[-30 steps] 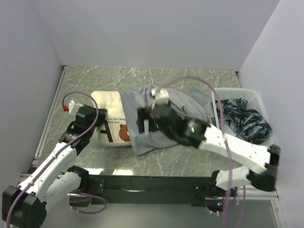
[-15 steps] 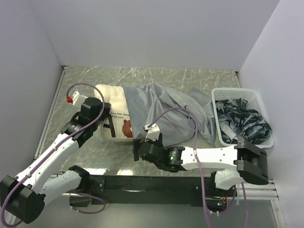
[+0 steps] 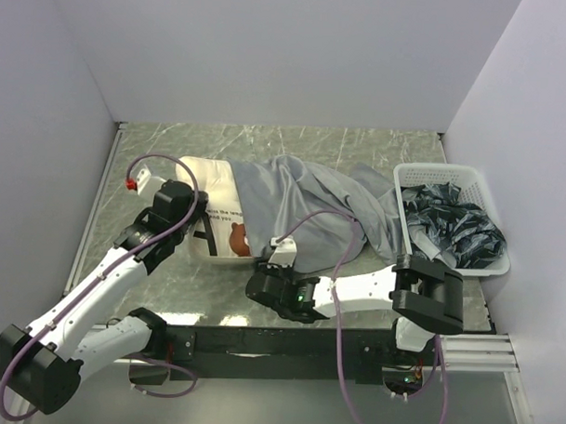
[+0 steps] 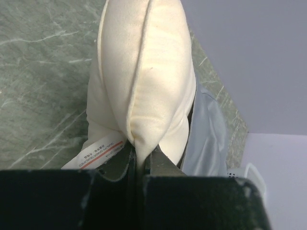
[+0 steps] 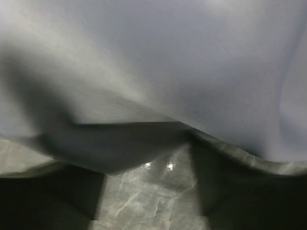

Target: Put the pillow into the pillowcase

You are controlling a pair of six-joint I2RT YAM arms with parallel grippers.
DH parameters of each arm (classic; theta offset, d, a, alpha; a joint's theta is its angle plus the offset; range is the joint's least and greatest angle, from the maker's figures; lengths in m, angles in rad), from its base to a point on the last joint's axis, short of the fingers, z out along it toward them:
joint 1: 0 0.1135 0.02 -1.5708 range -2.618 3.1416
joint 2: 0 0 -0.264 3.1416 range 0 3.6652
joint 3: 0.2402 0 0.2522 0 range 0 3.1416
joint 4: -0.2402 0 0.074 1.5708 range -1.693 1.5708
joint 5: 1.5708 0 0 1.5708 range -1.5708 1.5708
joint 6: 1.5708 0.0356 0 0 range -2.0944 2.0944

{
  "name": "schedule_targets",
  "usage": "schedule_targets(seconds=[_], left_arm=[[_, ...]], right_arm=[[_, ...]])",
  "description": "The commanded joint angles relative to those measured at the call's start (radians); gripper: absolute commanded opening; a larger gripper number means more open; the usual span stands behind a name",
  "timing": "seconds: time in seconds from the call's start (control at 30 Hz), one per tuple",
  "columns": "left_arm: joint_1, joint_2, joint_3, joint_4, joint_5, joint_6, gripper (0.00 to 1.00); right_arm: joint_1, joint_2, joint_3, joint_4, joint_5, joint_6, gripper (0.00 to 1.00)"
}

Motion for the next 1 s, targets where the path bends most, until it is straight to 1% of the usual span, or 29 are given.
schedule_targets(seconds=[0.0,0.03,0.07,0.1,0.13,0.17,0.2,0.23,0.3,0.33,0.37,0.4,0.43,0.5,0.53,0.57,0.6,0.63,0.7,0.73,0.8,0.83,0.87,0.9,0.93,0.97], left_arm=[[-0.01,-0.012,0.091,0.092,-0.053,0.043,0.01],[-0.01,-0.008,0.098,0.115,-0.064,0.063,0.01],[-0.01,-0.002,0.109,0.121,-0.076,0.107,0.01],[-0.01,0.007,0.147,0.126,-0.093,0.132,0.01],[-0.01,0.033,0.17,0.128,-0.101,0.155,0.01],[-0.01,0.05,0.196,0.111,-0.107,0.186,0.01],[-0.01,0.069,0.251,0.103,-0.119,0.203,0.01],[-0.01,0.105,0.278,0.091,-0.124,0.216,0.01],[-0.013,0.138,0.354,0.022,-0.139,0.209,0.01],[-0.035,0.152,0.374,-0.001,-0.173,0.2,0.01],[-0.05,0.155,0.4,-0.018,-0.212,0.181,0.01],[-0.068,0.153,0.407,-0.041,-0.248,0.171,0.01],[-0.094,0.147,0.408,-0.04,-0.291,0.169,0.01],[-0.109,0.141,0.42,-0.058,-0.312,0.149,0.01],[-0.118,0.138,0.427,-0.067,-0.319,0.149,0.01],[-0.121,0.138,0.449,-0.085,-0.332,0.132,0.01],[-0.122,0.139,0.463,-0.133,-0.337,0.123,0.01],[-0.125,0.138,0.476,-0.15,-0.342,0.12,0.01],[-0.127,0.133,0.503,-0.17,-0.334,0.128,0.01],[-0.13,0.126,0.508,-0.185,-0.328,0.137,0.01],[-0.13,0.116,0.511,-0.216,-0.303,0.123,0.05],[-0.13,0.098,0.503,-0.225,-0.293,0.103,0.09],[-0.13,0.089,0.474,-0.228,-0.282,0.089,0.16],[-0.13,0.077,0.453,-0.222,-0.256,0.08,0.2],[-0.13,0.055,0.431,-0.213,-0.247,0.06,0.27],[-0.13,0.047,0.389,-0.216,-0.237,0.046,0.29]], right_arm=[[-0.008,-0.034,0.112,-0.121,0.101,-0.001,0.11],[-0.005,-0.06,0.196,-0.163,0.102,-0.07,0.0],[-0.003,-0.073,0.244,-0.263,0.087,-0.113,0.0],[-0.003,-0.087,0.293,-0.297,0.058,-0.168,0.0],[-0.003,-0.112,0.403,-0.338,0.027,-0.266,0.0],[-0.002,-0.123,0.465,-0.431,-0.049,-0.308,0.0],[-0.002,-0.132,0.526,-0.472,-0.095,-0.349,0.0],[0.001,-0.152,0.639,-0.5,-0.153,-0.448,0.0],[0.018,-0.161,0.77,-0.593,-0.21,-0.506,0.0],[0.018,-0.152,0.904,-0.651,-0.241,-0.576,0.0],[0.018,-0.137,0.982,-0.687,-0.261,-0.607,0.0],[0.018,-0.099,1.057,-0.72,-0.231,-0.631,0.0],[0.015,-0.077,1.196,-0.75,-0.214,-0.673,0.0],[0.003,0.0,1.342,-0.838,-0.17,-0.714,0.0],[-0.019,0.024,1.481,-0.886,-0.165,-0.737,0.0],[-0.04,0.041,1.536,-0.897,-0.181,-0.75,0.0],[-0.065,0.058,1.577,-0.896,-0.204,-0.757,0.0],[-0.132,0.057,1.611,-0.876,-0.276,-0.759,0.0],[-0.207,0.032,1.601,-0.839,-0.374,-0.733,0.0],[-0.282,0.023,1.572,-0.792,-0.452,-0.725,0.0],[-0.339,0.008,1.539,-0.744,-0.523,-0.716,0.0],[-0.358,0.009,1.519,-0.704,-0.546,-0.713,0.0],[-0.393,0.017,1.516,-0.689,-0.61,-0.707,0.0],[-0.404,0.041,1.519,-0.678,-0.643,-0.689,0.0],[-0.414,0.058,1.542,-0.673,-0.675,-0.681,0.0],[-0.421,0.078,1.562,-0.678,-0.72,-0.672,0.0]])
